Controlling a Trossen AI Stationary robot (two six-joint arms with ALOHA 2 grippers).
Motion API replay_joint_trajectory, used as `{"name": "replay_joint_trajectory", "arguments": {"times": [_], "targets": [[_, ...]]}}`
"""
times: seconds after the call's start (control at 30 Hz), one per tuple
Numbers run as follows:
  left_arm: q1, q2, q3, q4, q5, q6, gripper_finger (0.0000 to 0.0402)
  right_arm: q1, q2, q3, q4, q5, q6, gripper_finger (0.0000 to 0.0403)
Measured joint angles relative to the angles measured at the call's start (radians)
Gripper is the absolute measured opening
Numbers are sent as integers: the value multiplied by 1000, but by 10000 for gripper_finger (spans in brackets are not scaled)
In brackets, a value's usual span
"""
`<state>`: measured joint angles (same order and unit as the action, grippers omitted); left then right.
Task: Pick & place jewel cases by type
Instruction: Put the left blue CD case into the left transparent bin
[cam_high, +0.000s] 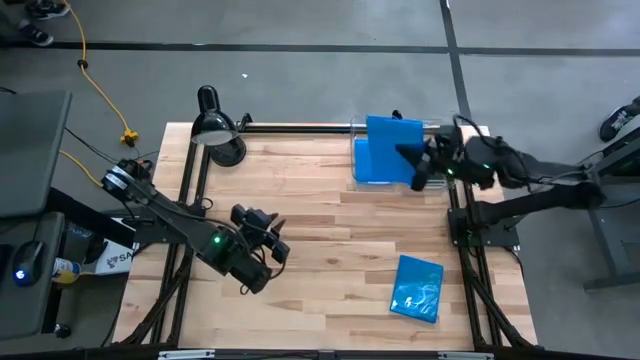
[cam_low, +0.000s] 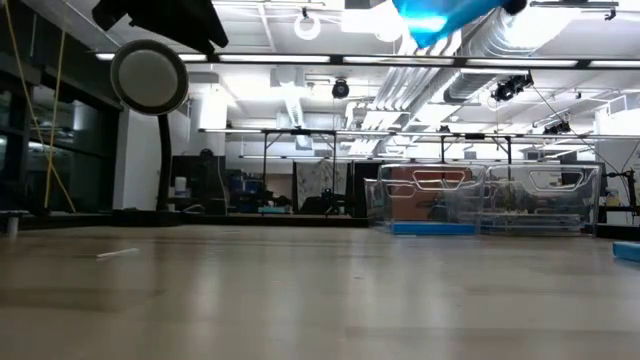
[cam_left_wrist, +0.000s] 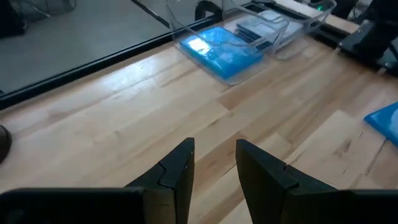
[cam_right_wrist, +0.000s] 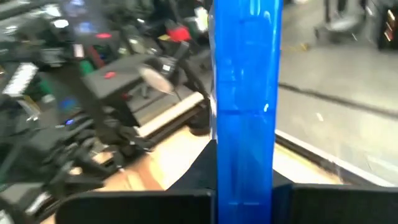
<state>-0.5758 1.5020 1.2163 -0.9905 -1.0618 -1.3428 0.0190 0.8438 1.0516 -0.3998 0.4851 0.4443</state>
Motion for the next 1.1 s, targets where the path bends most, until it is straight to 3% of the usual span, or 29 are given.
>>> {"name": "replay_joint_trajectory", "arguments": {"times": [0.2,0.37,0.57,0.8,1.1], "targets": [[-2,-27,-2,10,14,26,117,-274,86,0,-39,-219,136,0],[0,-72,1,56,23,176,117,-488,203,1,-66,-454,204,0],[0,-125,0,83,26,303,117,-674,336,0,-107,-589,236,0],[0,-154,1,133,32,382,117,-803,457,0,-81,-674,280,0],[0,-160,0,126,48,460,117,-817,601,0,22,-729,341,0]]}}
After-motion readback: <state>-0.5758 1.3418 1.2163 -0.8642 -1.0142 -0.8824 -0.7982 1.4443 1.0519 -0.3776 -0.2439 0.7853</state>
